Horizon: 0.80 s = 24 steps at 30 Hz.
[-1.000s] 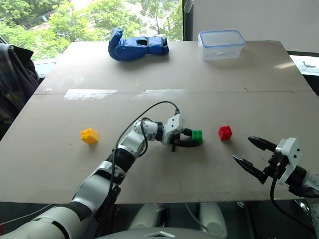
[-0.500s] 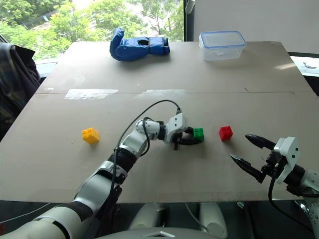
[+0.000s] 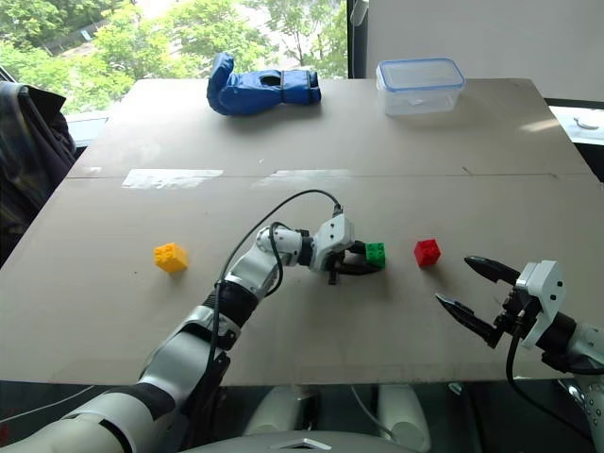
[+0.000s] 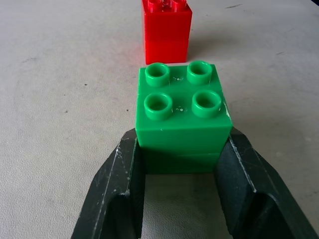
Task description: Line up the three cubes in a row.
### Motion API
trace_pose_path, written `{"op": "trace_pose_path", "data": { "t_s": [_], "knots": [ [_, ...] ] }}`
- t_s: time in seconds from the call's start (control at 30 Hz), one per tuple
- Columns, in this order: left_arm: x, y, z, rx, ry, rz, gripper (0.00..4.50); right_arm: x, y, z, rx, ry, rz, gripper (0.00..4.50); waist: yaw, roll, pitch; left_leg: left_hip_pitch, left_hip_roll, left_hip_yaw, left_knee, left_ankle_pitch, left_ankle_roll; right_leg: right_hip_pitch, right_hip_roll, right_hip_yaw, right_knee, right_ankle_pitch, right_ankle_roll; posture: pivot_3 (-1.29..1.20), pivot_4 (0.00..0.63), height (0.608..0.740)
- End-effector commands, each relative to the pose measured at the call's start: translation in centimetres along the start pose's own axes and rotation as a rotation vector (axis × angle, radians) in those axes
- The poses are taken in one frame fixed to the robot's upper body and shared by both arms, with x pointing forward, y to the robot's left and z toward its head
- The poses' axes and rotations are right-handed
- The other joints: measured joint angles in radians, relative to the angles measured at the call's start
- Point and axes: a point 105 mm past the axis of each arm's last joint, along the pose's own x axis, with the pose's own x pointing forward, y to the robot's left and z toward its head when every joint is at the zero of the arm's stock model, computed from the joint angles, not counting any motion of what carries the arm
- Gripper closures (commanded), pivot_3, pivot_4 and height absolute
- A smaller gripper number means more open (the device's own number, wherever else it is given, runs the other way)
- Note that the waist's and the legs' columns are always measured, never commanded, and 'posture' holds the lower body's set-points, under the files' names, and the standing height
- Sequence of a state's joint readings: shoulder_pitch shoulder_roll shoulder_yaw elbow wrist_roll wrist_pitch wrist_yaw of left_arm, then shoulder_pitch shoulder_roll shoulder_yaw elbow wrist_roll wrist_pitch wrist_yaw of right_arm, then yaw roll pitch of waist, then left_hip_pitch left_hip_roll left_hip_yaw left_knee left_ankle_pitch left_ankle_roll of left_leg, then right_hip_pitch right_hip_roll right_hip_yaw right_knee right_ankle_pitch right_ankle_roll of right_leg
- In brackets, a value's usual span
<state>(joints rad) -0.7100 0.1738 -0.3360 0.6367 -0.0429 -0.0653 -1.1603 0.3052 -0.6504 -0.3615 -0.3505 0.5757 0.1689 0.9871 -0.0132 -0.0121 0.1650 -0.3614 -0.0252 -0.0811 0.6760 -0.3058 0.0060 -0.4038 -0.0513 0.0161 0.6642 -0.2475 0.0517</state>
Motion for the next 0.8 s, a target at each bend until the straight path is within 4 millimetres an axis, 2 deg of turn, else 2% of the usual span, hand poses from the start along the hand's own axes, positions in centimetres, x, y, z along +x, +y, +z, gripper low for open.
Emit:
{"op": "trace_pose_path", "data": {
  "t_s": [0.03,0.2,0.33,0.4,0.43,0.8],
  "knots": [
    [-0.29,-0.36,-0.24,-0.003,0.010,-0.010,2.84,0.17,0.17,0.86,-0.037,-0.028,0.004,0.00,0.000,0.000,0.000,0.000,0.000,0.000,0.000,0.000,0.000,0.000,0.000,0.000,0.000,0.000,0.000,0.00,0.150,0.740],
    [-0.39,-0.51,-0.38,-0.006,0.014,-0.013,2.84,0.25,0.13,0.84,-0.038,-0.030,0.003,0.00,0.000,0.000,0.000,0.000,0.000,0.000,0.000,0.000,0.000,0.000,0.000,0.000,0.000,0.000,0.000,0.00,0.150,0.740],
    [-0.40,-0.27,-0.34,0.000,0.013,0.006,1.48,0.28,0.11,0.83,-0.039,-0.031,0.003,0.00,0.001,0.000,0.000,0.000,0.000,0.000,0.000,0.000,0.000,0.000,0.000,0.000,0.000,0.000,0.000,0.00,0.150,0.740],
    [-0.39,-0.20,-0.32,0.004,0.012,0.010,0.48,0.28,0.11,0.83,-0.039,-0.031,0.003,0.00,0.001,0.000,0.000,0.000,0.000,0.000,0.000,0.000,0.000,0.000,0.000,0.000,0.000,0.000,0.000,0.00,0.150,0.740],
    [-0.39,-0.15,-0.32,0.004,0.011,0.014,0.13,0.27,0.11,0.82,-0.039,-0.030,0.002,0.00,0.001,0.000,0.000,0.000,0.000,0.000,0.000,0.000,0.000,0.000,0.000,0.000,0.000,0.000,0.000,0.00,0.150,0.740],
    [-0.54,0.46,-0.56,0.022,0.019,0.066,0.05,0.22,0.13,0.74,-0.035,-0.031,0.005,0.00,0.000,0.000,0.000,0.000,0.000,0.000,0.001,0.000,0.000,0.000,0.000,0.000,0.000,0.000,0.000,0.00,0.150,0.740]
  ]
}}
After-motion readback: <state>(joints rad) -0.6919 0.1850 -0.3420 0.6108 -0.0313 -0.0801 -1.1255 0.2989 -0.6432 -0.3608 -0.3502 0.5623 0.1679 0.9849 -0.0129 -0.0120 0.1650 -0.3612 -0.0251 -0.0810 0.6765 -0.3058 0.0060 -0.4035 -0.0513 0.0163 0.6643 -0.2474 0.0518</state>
